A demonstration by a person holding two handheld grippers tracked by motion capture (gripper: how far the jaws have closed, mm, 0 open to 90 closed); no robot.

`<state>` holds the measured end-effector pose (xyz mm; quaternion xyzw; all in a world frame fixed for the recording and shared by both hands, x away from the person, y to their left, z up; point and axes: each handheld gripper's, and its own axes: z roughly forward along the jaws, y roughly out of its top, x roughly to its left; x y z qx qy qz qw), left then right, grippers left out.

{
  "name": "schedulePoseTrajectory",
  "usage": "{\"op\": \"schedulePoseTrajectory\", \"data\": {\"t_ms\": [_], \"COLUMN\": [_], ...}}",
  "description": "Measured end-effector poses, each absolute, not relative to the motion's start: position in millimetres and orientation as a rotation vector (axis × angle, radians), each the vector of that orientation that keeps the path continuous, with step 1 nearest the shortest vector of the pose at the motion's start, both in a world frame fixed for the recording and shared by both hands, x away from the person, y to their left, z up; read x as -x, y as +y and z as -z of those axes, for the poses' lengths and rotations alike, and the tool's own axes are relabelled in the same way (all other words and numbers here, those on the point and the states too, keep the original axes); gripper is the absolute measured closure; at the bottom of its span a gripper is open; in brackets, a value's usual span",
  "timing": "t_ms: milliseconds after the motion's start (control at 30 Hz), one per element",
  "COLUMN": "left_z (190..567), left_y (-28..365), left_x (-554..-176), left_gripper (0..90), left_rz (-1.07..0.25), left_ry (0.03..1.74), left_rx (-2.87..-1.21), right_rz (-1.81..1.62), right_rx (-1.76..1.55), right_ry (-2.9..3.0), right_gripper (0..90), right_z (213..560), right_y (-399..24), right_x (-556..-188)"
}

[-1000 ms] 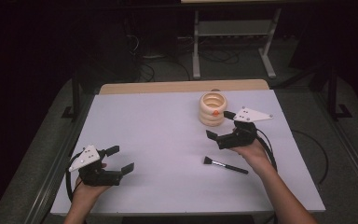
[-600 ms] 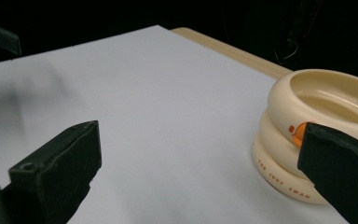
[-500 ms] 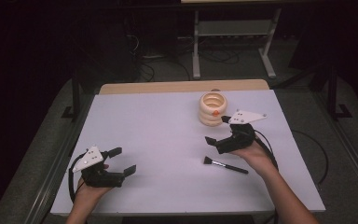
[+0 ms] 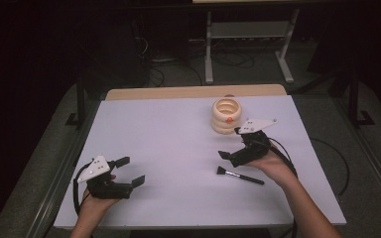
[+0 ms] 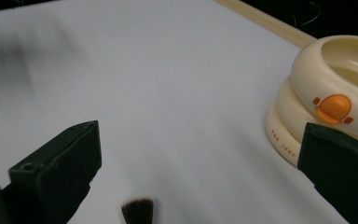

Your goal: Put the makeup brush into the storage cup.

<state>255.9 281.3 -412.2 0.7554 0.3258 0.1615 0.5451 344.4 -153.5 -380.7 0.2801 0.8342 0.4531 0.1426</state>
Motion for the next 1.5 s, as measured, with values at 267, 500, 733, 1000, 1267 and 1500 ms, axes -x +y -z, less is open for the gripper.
{"op": "schedulePoseTrajectory", "data": {"t_ms": [267, 500, 733, 1000, 1267, 1500], "left_z": [411.5, 411.5, 411.9, 412.1, 412.1, 412.5], "left_y": [281.8, 279.7, 280.5, 279.6, 279.5, 279.0], "left_x": [-255.8, -254.9, -255.1, -255.7, -255.7, -255.8], "left_gripper": [10.2, 10.2, 10.2, 10.2, 10.2, 10.2], "left_rz": [-0.384, -0.378, -0.379, -0.378, -0.377, -0.37], "left_ry": [0.769, 0.773, 0.77, 0.767, 0.768, 0.77], "left_rx": [-1.792, -1.792, -1.791, -1.797, -1.796, -1.804], "right_rz": [-1.208, -1.141, -1.074, -1.003, -0.943, -0.896], "right_rx": [-0.803, -0.815, -0.777, -0.736, -0.695, -0.675], "right_ry": [2.498, 2.567, 2.634, 2.7, 2.762, 2.79], "right_gripper": [0.0, 0.0, 4.8, 7.8, 13.0, 14.7], "right_z": [378.6, 381.6, 382.8, 385.1, 387.6, 390.7], "right_y": [-150.9, -149.8, -146.0, -145.7, -143.0, -141.5], "right_x": [-342.3, -342.4, -341.0, -340.7, -339.3, -339.7]}}
